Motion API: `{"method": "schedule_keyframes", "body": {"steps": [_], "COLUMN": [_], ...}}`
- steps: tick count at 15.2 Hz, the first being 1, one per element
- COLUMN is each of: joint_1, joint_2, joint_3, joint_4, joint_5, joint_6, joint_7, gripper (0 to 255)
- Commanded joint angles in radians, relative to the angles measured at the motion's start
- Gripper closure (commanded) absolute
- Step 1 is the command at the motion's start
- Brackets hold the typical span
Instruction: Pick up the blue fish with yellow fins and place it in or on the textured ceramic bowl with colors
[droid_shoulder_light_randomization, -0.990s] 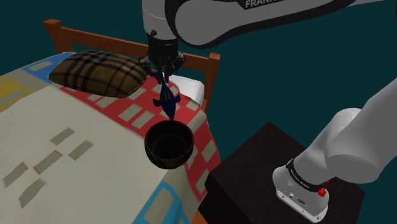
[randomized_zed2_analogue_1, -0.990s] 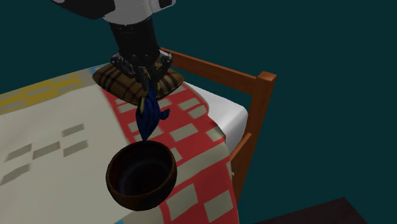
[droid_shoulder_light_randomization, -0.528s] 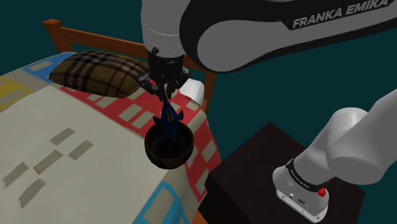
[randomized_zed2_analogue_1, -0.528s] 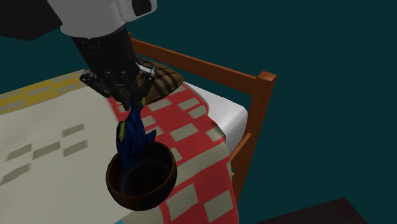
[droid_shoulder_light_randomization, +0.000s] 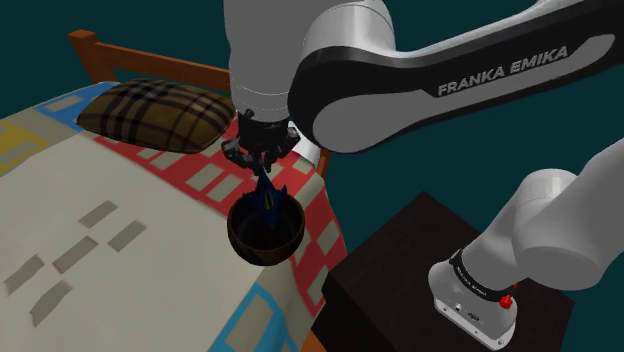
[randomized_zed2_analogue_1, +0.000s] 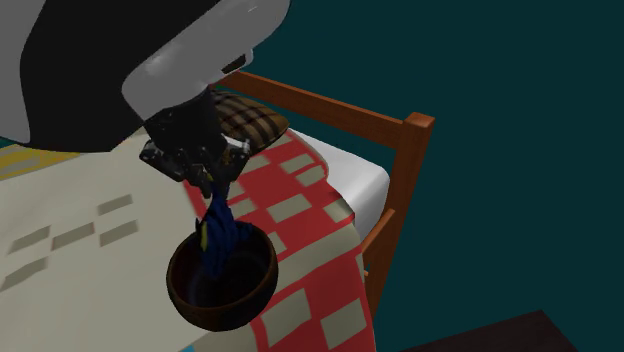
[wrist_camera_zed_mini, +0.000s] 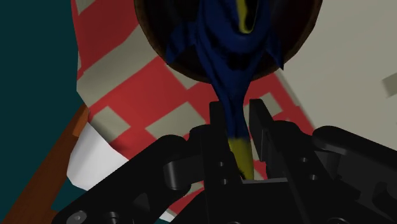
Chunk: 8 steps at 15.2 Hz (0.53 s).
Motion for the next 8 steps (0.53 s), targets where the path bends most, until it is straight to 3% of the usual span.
{"method": "schedule_keyframes", "body": {"steps": [1, 8], "joint_1": [0.0, -0.003], "joint_2": [0.01, 0.05], "joint_3": [0.003, 0.009], "joint_4": [-0.018, -0.078], "joint_5": [-0.008, -0.041], "joint_6": [0.027, 0.118], "joint_7": [0.01, 0.045], "gripper": [255, 255]}}
